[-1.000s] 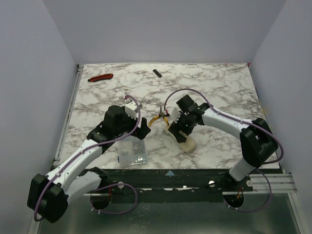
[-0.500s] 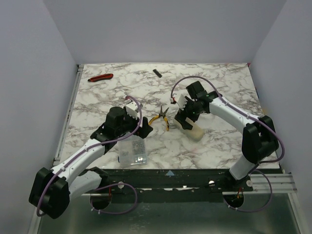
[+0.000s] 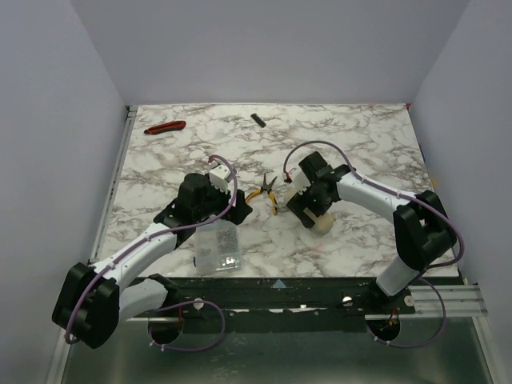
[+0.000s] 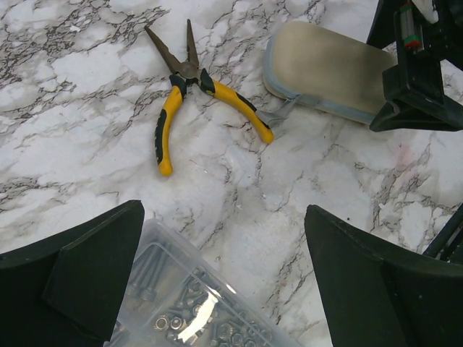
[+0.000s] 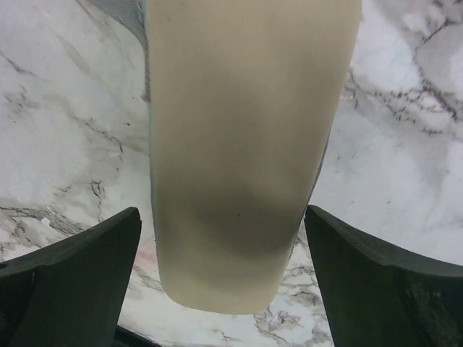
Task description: Open the umbrella
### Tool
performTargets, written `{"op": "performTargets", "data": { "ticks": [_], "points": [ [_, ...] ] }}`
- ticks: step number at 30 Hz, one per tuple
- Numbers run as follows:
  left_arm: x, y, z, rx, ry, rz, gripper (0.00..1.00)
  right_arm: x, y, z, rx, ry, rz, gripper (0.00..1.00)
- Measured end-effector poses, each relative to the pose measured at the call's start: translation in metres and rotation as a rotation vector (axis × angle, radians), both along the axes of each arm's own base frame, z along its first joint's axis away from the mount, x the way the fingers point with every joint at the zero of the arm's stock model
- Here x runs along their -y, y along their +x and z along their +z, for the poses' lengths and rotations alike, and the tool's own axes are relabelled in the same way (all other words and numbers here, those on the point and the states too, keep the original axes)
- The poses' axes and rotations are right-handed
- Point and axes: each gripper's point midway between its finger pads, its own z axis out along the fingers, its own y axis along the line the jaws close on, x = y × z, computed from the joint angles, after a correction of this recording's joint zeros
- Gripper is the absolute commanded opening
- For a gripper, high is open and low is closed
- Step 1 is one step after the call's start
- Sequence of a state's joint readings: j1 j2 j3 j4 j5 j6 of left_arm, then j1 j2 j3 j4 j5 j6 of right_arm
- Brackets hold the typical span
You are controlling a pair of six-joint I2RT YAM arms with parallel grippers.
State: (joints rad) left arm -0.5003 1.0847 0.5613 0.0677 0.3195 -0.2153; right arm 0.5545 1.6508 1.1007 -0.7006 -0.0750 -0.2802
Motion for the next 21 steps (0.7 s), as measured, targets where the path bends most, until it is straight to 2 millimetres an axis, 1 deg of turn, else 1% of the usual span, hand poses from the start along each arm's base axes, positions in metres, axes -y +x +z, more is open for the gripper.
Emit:
{"op": "performTargets", "data": {
  "ticks": [2, 4, 5, 7, 9, 10, 12, 14, 17, 20, 21],
  "points": [
    [0.0, 0.001, -0.001, -0.004, 0.004, 0.005, 0.92, 0.006, -0.005, -0.007, -0.011, -0.026, -0.003, 0.79],
    [0.001, 0.003, -0.004, -0.01, 0.006, 0.008, 0.87, 0.012, -0.007, -0.013, -0.007, -0.052, 0.003, 0.71],
    [0.001, 0.003, -0.005, -0.014, 0.008, 0.007, 0.85, 0.015, -0.008, -0.017, 0.002, -0.06, 0.014, 0.69],
    [0.003, 0.004, -0.007, -0.016, 0.009, 0.004, 0.81, 0.018, -0.009, -0.019, 0.027, -0.065, 0.047, 0.67],
    [0.006, 0.004, -0.01, -0.017, 0.01, -0.005, 0.74, 0.023, -0.01, -0.018, 0.068, -0.064, 0.103, 0.64],
    [0.009, 0.004, -0.01, -0.013, 0.009, -0.011, 0.7, 0.027, -0.012, -0.018, 0.079, -0.068, 0.129, 0.63],
    [0.018, 0.003, -0.009, 0.003, 0.004, -0.037, 0.64, 0.032, -0.017, -0.019, 0.094, -0.069, 0.186, 0.62],
    [0.028, 0.0, -0.009, 0.019, 0.002, -0.069, 0.6, 0.036, -0.018, -0.018, 0.107, -0.064, 0.229, 0.62],
    [0.051, -0.011, -0.013, 0.049, 0.006, -0.144, 0.54, 0.039, -0.018, -0.019, 0.113, -0.047, 0.269, 0.61],
    [0.072, -0.021, -0.02, 0.073, 0.015, -0.215, 0.5, 0.039, -0.02, -0.019, 0.126, -0.018, 0.302, 0.6],
    [0.075, -0.022, -0.022, 0.077, 0.018, -0.226, 0.49, 0.038, -0.021, -0.018, 0.131, -0.011, 0.31, 0.59]
  ]
}}
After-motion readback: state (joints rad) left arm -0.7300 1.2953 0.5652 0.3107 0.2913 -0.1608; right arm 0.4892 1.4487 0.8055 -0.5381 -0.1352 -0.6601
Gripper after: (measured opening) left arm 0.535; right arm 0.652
